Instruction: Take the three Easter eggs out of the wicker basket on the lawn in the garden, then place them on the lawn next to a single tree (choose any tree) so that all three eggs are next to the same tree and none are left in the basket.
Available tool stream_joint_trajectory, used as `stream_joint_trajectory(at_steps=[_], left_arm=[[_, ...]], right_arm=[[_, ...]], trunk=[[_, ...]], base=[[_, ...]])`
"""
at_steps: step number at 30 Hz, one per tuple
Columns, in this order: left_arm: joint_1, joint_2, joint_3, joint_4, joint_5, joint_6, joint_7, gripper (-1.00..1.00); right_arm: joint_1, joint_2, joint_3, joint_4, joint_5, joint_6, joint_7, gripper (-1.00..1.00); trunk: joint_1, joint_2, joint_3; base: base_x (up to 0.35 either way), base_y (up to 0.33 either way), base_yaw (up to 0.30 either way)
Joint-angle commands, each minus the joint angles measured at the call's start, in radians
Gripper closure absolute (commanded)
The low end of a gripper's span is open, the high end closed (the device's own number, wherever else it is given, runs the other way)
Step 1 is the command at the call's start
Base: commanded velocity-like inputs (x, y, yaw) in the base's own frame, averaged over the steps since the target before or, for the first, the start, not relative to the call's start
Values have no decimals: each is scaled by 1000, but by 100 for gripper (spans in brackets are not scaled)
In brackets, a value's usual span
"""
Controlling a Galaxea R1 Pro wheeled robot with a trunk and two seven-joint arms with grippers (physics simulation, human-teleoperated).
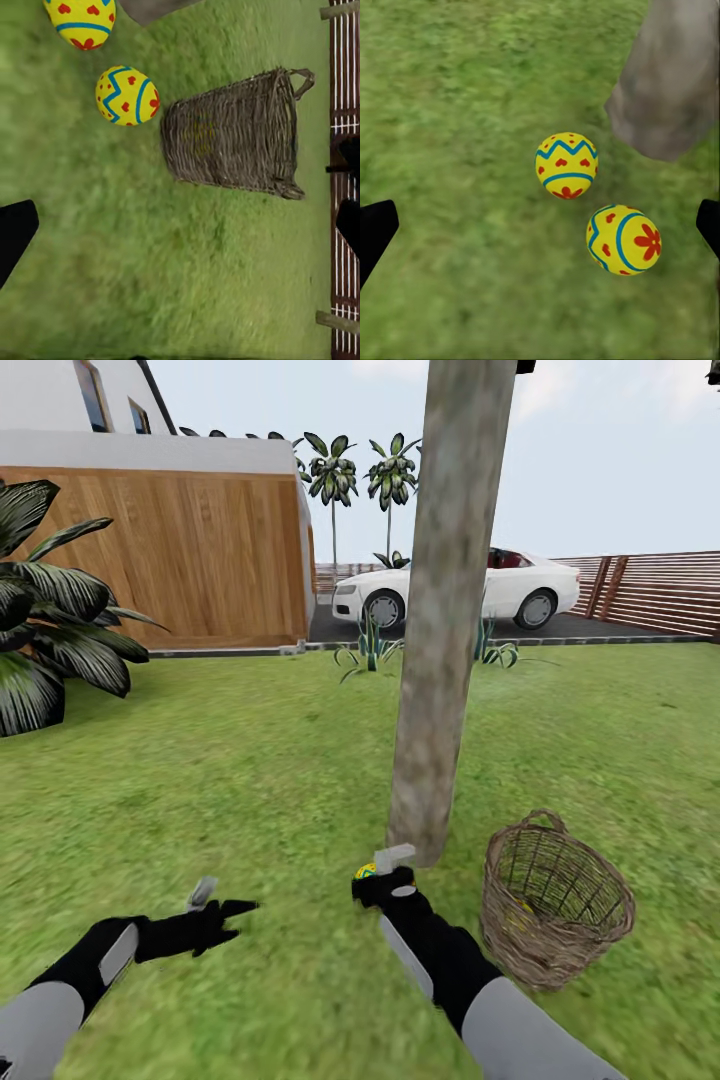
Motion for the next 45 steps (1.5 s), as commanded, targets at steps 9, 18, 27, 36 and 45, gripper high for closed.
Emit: stream_joint_trajectory(at_steps=[9, 18, 27, 36, 45], left_arm=[[0, 62, 151, 204, 30, 239, 86, -100], [0, 137, 151, 331, 35, 240, 88, -100], [0, 140, 149, 299, 32, 96, 91, -100], [0, 149, 145, -123, -73, 37, 366, -100], [0, 151, 146, -226, -99, 65, 445, -100]], right_arm=[[-1, 0, 5, -131, -21, 155, -96, -100], [-1, 0, 6, -117, -33, 152, -99, -100], [-4, 0, -4, -162, -32, 174, -106, -100], [-193, -1, -413, -121, -35, 554, -157, -100], [-335, -26, -456, -34, -29, 577, -229, -100]], trunk=[[0, 0, -1], [0, 0, -1], [0, 0, -1], [0, 0, -1], [0, 0, -1]], base=[[0, 0, 0], [0, 0, 0], [24, 11, 0], [1, 1, 0], [0, 0, 0]])
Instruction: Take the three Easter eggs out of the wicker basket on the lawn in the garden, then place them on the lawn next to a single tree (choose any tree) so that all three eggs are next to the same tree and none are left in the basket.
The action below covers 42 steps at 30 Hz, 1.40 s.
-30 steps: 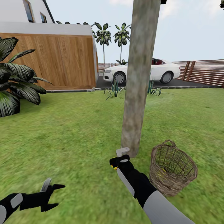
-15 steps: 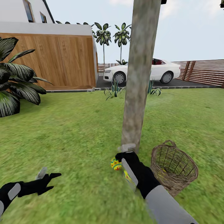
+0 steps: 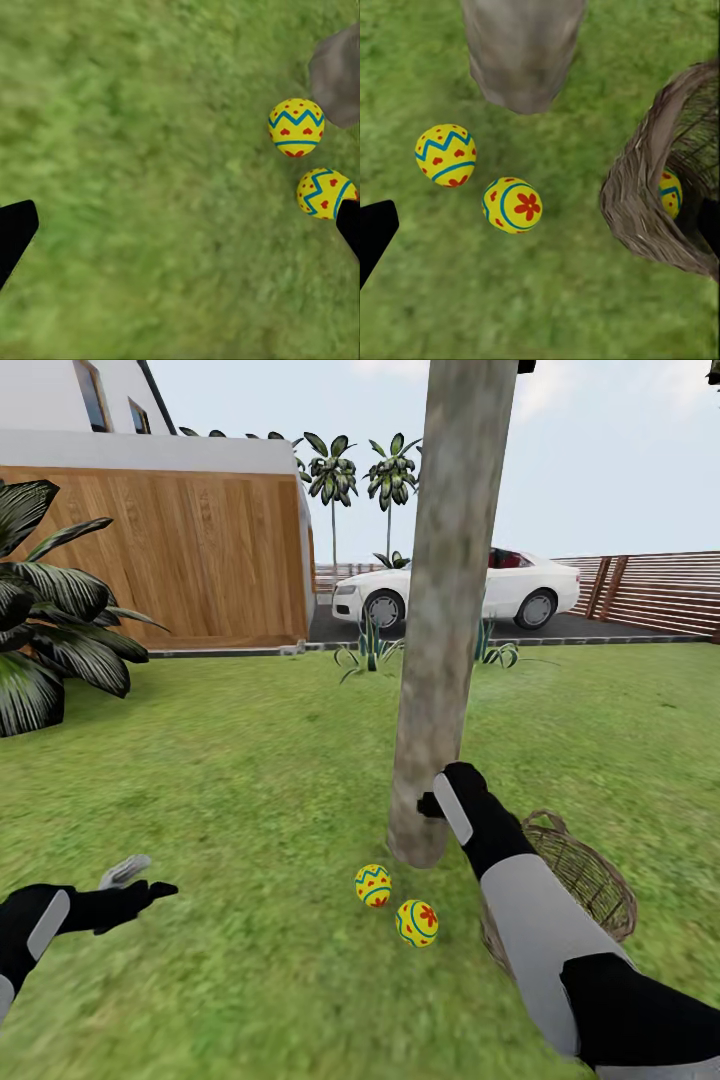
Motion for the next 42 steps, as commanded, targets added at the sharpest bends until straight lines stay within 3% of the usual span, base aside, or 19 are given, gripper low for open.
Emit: stream_joint_trajectory(at_steps=[1, 7, 8, 12, 15, 20, 21, 24, 31, 32, 35, 39, 42], left_arm=[[-1, 0, 4, -1, -2, 5, -3, -100], [-1, 6, 4, -15, -9, -2, -2, -100], [-1, 9, 3, -59, -11, -1, -1, -100], [-1, 11, 3, -87, -24, 2, -1, -100], [-1, 18, 4, -95, -65, 4, 0, -100], [-1, 26, 7, -97, -97, 3, 4, -100], [-1, 32, 8, -95, -102, 2, 17, -100], [-1, 35, 8, -95, -104, 1, 26, -100], [-1, 35, 6, -119, -106, 13, 32, -100], [-1, 32, 3, -144, -109, 57, 36, -100], [-1, 28, 3, -190, -118, 142, 43, -100], [-1, 25, 4, -242, -122, 182, 45, -100], [-1, 24, 4, -264, -125, 192, 45, -100]], right_arm=[[-6, 0, 3, 0, -12, 2, -14, -100], [-52, 2, 6, 1, -12, 3, -27, -100], [-66, -10, 6, 1, -12, 4, -28, -100], [-72, -52, 2, 1, -25, 3, -25, -100], [-74, -90, -1, -1, -51, 2, -23, -100], [-75, -165, -1, -3, -123, 2, -23, -100], [-75, -203, 1, -3, -164, 2, -23, -100], [-75, -232, 2, 3, -179, 3, -24, -100], [-75, -252, 2, 111, -187, 4, -22, -100], [-75, -253, 0, 176, -188, 4, -19, -100], [-75, -253, 1, 254, -189, 4, -17, -100], [-77, -253, 1, 304, -190, 10, -16, -100], [-129, -250, 2, 425, -190, 14, -8, -100]], trunk=[[0, 0, -1], [0, 0, -1], [0, 0, -1], [0, 0, -1], [0, 0, -1], [0, 0, -1], [0, 0, -1], [0, 0, -1], [0, 0, -1], [0, 0, -1], [0, 0, -1], [0, 0, -1], [0, 0, -1]], base=[[0, 0, 0], [0, 0, 0], [0, 0, 0], [0, -6, 0], [0, -132, 0], [0, -264, 0], [0, -322, 0], [0, -327, 0], [0, -321, 0], [0, -313, 0], [0, -312, 0], [0, -289, 0], [0, -141, 0]])
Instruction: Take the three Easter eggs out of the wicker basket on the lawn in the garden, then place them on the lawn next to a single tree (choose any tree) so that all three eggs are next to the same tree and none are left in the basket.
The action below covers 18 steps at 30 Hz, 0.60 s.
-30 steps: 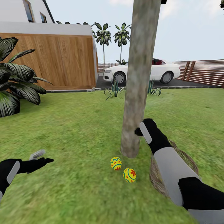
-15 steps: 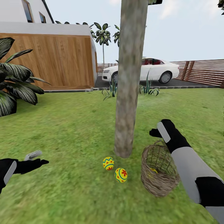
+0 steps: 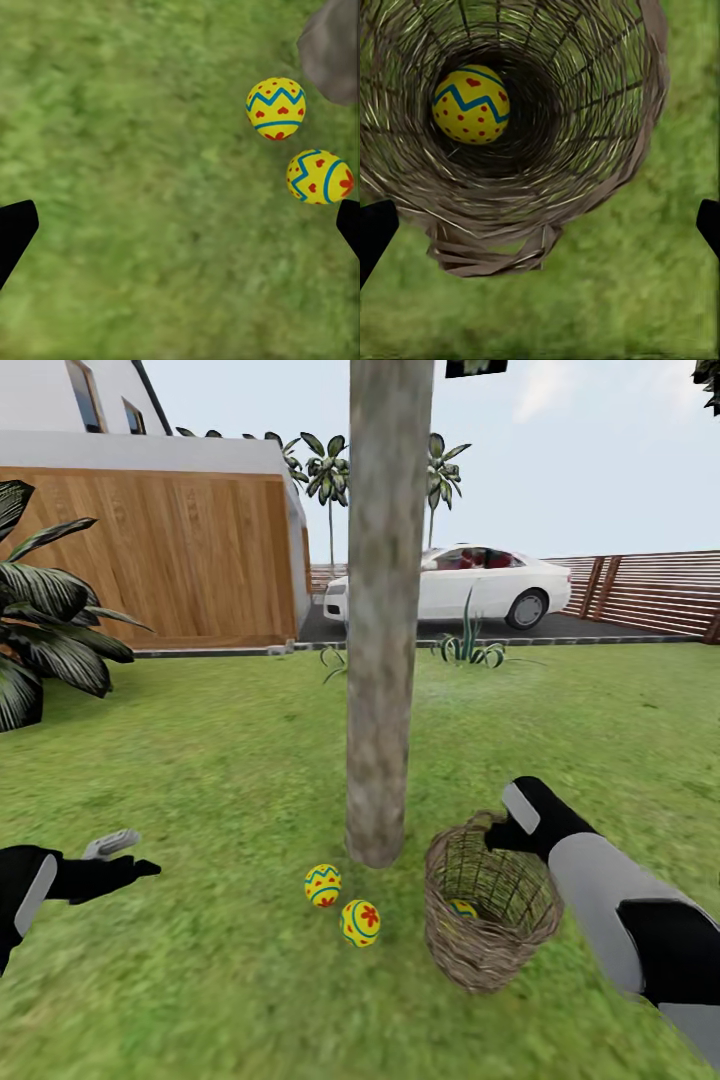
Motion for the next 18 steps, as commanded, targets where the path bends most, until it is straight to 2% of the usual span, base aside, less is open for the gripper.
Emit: stream_joint_trajectory(at_steps=[1, 2, 5, 9, 18], left_arm=[[-1, 0, 2, -2, 3, 7, 0, -100], [-1, 1, 2, -5, 5, 9, -1, -100], [-1, 1, 3, -28, 7, 11, -2, -100], [-1, 0, 4, -65, 5, 11, -1, -100], [-1, 3, 6, -91, 10, 18, -2, -100]], right_arm=[[-14, -1, 8, 22, -10, 4, 0, -100], [-67, 0, 9, 101, -10, 5, 39, -100], [-129, 1, 13, 169, -8, 11, 83, -100], [-153, 3, 15, 185, -7, 13, 96, -100], [-162, 17, 16, 189, -4, 8, 99, -100]], trunk=[[0, 0, -1], [0, 0, -1], [0, 0, -1], [0, 0, -1], [0, 0, -1]], base=[[0, -76, 0], [0, -31, 0], [0, -14, 0], [87, -38, 0], [285, -36, 0]])
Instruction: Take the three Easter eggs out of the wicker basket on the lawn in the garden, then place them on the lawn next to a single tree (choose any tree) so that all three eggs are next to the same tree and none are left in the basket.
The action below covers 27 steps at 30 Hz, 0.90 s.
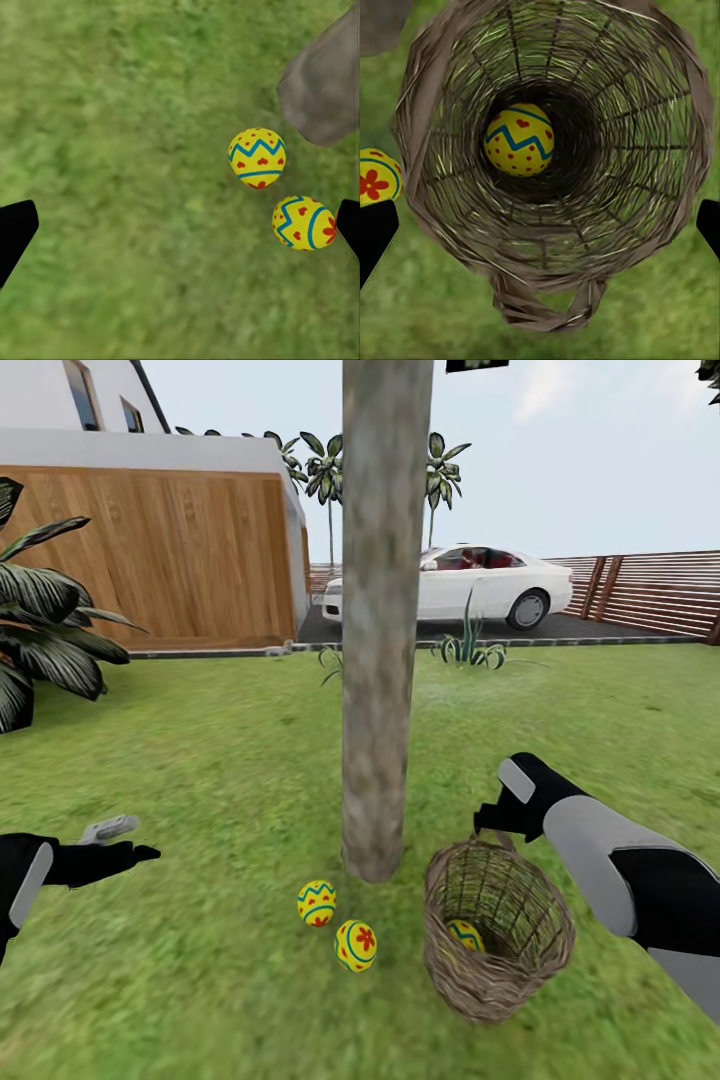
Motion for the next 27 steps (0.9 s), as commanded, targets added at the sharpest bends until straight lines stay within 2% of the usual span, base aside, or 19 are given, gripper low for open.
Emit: stream_joint_trajectory(at_steps=[1, 2, 3, 4, 9, 12, 20, 21, 27], left_arm=[[-1, 0, 2, -5, 6, 7, -2, -100], [-1, 1, 2, -23, 16, 9, -3, -100], [-1, 0, 2, -94, 63, 11, -5, -100], [-1, -1, 2, -118, 87, 11, -5, -100], [-1, 10, 3, -156, 234, 13, -10, -100], [-1, 15, 3, -150, 267, 12, -10, -100], [-1, 22, 3, -145, 287, 13, -11, -100], [-1, 22, 3, -145, 306, 14, -12, -100], [-1, 23, 3, -145, 332, 14, -12, -100]], right_arm=[[0, 0, 8, -1, -11, 4, -5, -100], [0, 0, 8, 0, -11, 3, -5, -100], [0, 1, 6, 4, -10, 0, -5, -100], [0, 1, 5, 5, -10, 0, -5, -100], [0, -1, 4, 6, -9, 1, -5, -100], [0, -1, 4, 8, -10, 0, -5, -100], [3, 0, 4, 9, -10, -1, -5, -100], [4, -1, 4, 10, -10, -2, -5, -100], [4, -3, 4, 9, -12, -1, -2, -100]], trunk=[[0, 0, -1], [0, 0, -1], [0, 0, -1], [0, 0, -1], [0, 0, -1], [8, -14, -7], [39, -70, -32], [42, -77, -36], [65, -119, -54]], base=[[237, -3, 0], [196, -2, 0], [73, -1, 0], [47, 0, 0], [15, 0, 0], [3, 0, 0], [0, 0, 0], [0, 0, 0], [0, 0, 0]])
